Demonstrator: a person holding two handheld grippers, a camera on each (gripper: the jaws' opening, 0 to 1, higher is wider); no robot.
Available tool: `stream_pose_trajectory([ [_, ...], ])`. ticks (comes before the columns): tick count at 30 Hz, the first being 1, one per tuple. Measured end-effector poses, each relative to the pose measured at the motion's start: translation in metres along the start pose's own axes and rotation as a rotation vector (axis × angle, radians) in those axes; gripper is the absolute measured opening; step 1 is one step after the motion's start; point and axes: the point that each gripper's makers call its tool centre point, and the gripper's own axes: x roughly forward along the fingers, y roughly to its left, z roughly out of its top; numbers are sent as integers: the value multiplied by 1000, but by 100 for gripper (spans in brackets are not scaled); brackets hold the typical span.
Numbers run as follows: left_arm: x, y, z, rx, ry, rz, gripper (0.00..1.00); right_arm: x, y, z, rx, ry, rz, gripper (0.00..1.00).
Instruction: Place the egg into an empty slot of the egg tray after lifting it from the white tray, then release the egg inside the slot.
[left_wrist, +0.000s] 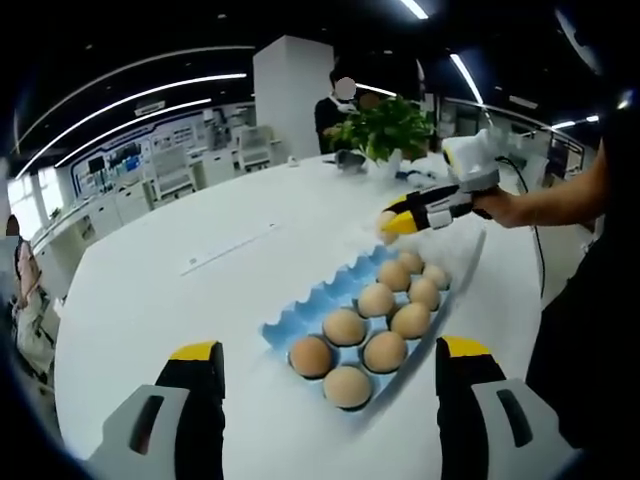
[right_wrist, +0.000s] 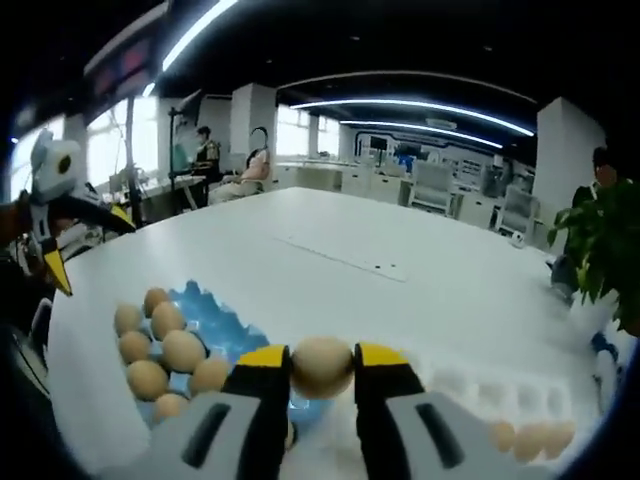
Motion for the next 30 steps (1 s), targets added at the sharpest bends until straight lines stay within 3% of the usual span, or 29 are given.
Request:
stream_pose_trajectory([
  [7,2,3,0,4,2,1,89,19,32,18,3,-36,77,24],
  [17,5,9,-2,-8,4,0,88,64,106,47,0,-75,245,24],
  [22,6,10,-2,-16,-1,1,88,80,132,50,-18,-67,296,24],
  [30,8,14,-6,-28,3,3,89,102,150,39,-11,-30,335,24],
])
